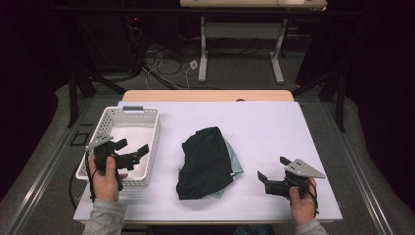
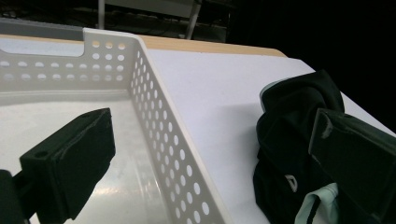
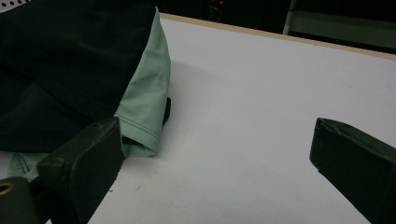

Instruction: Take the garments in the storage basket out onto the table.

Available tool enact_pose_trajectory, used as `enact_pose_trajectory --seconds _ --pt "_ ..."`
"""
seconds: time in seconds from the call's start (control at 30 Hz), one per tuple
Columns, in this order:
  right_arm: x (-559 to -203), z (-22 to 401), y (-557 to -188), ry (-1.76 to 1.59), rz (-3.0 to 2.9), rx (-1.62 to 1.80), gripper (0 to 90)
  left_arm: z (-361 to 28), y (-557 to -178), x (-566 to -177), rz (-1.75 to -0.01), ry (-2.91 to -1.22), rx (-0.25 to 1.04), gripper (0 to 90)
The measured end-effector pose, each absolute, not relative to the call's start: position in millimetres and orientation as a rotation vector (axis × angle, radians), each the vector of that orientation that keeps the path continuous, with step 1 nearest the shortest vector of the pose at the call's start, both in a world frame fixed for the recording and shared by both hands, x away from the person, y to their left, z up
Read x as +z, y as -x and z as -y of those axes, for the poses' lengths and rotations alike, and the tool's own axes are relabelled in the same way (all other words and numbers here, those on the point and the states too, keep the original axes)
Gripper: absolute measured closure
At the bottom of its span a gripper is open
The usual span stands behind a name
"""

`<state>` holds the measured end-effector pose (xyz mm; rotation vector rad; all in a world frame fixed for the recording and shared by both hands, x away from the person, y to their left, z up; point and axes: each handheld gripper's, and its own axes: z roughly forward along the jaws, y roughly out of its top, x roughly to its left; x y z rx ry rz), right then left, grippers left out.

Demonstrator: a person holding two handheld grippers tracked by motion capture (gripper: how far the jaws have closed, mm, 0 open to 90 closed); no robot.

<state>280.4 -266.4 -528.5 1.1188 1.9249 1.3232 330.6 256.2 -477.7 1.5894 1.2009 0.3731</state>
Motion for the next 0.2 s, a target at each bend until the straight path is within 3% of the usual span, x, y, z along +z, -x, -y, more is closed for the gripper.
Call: enact_pose_trajectory --seconds 0.2 --pt "-529.0 266.0 -280.8 -1.123 -1.923 1.322 2.5 -260.2 -330.8 -477.9 -1.208 -1.585 0.383 0.4"
